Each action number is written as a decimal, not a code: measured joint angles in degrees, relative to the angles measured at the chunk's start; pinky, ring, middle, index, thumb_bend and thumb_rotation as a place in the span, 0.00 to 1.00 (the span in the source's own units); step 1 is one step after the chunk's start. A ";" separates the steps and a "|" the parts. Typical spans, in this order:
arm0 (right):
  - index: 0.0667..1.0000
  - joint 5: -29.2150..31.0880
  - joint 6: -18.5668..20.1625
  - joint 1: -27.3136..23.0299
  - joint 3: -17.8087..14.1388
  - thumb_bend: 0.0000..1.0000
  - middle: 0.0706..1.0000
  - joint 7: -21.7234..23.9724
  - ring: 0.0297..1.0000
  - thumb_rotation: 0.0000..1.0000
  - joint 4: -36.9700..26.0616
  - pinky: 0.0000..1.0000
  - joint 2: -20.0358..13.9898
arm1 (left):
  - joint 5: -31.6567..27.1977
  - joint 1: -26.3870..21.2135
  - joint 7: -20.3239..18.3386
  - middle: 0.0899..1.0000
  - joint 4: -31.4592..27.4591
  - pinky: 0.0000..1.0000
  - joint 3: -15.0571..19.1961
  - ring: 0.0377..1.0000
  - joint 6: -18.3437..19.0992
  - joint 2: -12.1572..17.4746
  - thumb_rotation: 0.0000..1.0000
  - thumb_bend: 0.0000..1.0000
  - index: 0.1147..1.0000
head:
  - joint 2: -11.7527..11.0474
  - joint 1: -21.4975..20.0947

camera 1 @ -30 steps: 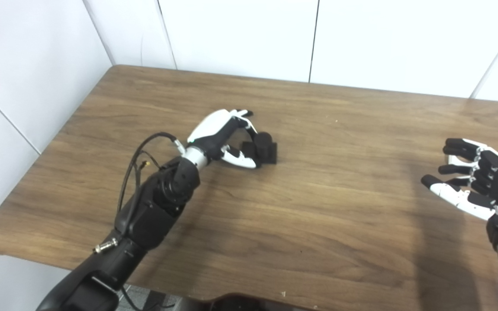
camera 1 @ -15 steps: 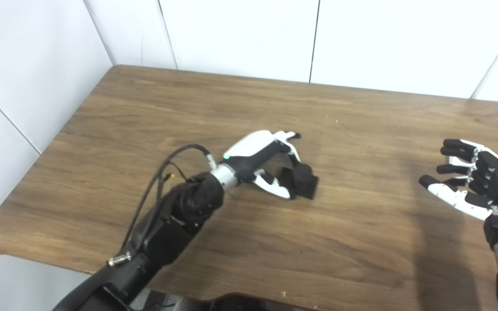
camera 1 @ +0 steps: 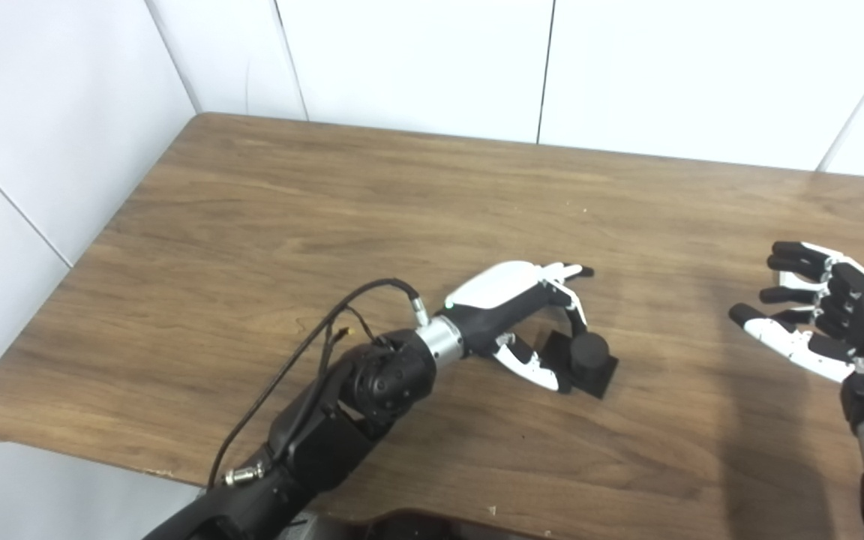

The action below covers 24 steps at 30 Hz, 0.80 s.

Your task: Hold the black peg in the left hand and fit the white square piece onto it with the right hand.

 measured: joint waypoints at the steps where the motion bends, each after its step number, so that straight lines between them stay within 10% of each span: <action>1: 0.70 0.49 0.00 0.00 -0.14 0.54 0.73 0.03 0.64 0.00 0.20 0.51 0.00 | 0.00 0.05 0.00 0.99 0.02 1.00 -0.05 1.00 -0.12 -0.07 0.08 0.52 0.42 | -0.09 -0.18; 24: 0.67 -2.11 -3.39 -1.71 2.93 0.57 0.69 -1.65 0.60 0.03 4.68 0.48 1.77 | -3.32 3.57 -2.39 0.96 -1.87 0.94 3.23 1.00 -4.50 3.40 0.06 0.52 0.42 | -2.10 -34.44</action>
